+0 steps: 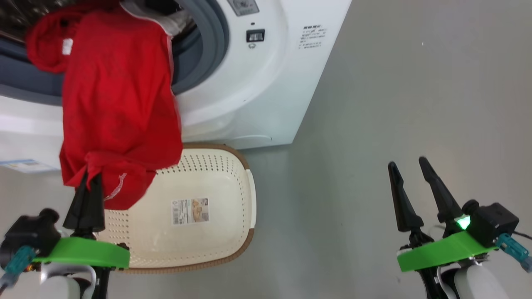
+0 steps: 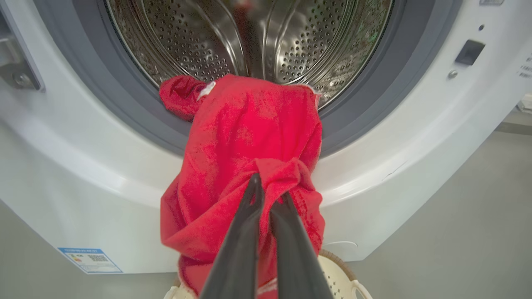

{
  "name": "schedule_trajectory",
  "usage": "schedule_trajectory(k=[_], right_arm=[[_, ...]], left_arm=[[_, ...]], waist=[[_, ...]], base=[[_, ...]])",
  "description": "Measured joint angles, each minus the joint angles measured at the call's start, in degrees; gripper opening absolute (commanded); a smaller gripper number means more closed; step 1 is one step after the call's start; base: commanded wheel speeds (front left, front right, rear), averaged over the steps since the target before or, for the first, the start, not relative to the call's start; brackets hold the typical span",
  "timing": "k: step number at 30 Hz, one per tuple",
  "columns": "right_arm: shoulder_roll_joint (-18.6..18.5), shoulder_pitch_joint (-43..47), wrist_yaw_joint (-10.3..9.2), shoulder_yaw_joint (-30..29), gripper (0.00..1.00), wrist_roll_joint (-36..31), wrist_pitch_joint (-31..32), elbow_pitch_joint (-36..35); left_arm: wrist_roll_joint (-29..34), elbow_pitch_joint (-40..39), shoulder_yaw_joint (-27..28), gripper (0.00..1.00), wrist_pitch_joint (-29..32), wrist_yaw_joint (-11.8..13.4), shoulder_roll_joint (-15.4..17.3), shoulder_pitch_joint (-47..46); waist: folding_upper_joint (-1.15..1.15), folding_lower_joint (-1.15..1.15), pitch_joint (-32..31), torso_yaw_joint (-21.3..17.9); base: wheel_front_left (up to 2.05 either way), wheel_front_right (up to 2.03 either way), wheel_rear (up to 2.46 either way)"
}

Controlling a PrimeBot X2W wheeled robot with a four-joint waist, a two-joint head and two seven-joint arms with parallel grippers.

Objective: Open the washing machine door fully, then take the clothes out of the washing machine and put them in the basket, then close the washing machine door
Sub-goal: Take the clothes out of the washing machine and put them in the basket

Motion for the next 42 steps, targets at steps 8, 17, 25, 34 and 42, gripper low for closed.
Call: schedule_trajectory(k=[8, 17, 25, 34, 42], right_arm=[[0.0, -2.8, 0.0, 1.3, 1.0, 0.1, 0.0, -0.4], [0.0, -5.3, 0.0, 1.7, 1.0, 0.5, 0.0, -0.8], [0.0, -6.4, 0.0, 1.9, 1.0, 0.5, 0.0, -1.0], [-0.1, -6.4, 0.0, 2.2, 1.0, 0.5, 0.0, -0.9], [-0.1, -6.4, 0.0, 1.9, 1.0, 0.5, 0.0, -0.7]], left_arm=[[-1.4, 11.1, -4.8, 0.0, 0.0, 0.0, 4.1, -6.8], [-2.6, 20.4, -7.4, 0.0, 0.0, 0.0, 5.3, -14.3], [-3.1, 27.2, -8.2, 0.0, 0.0, 0.0, 5.7, -19.0], [-3.1, 28.7, -8.1, 0.25, 0.0, 0.0, 5.5, -19.3], [-3.5, 28.5, -8.1, 0.96, 0.0, 0.0, 4.7, -19.3]], waist=[[0.0, 0.0, 4.0, -0.6], [0.0, 0.0, 8.6, -1.3], [0.0, 0.0, 11.3, -1.3], [0.0, 0.0, 11.1, -1.1], [0.0, 0.0, 10.2, -0.5]], base=[[0.0, 0.0, 0.0], [0.0, 0.0, 0.0], [0.0, 0.0, 0.0], [0.0, 0.0, 0.0], [0.0, 0.0, 0.0]])
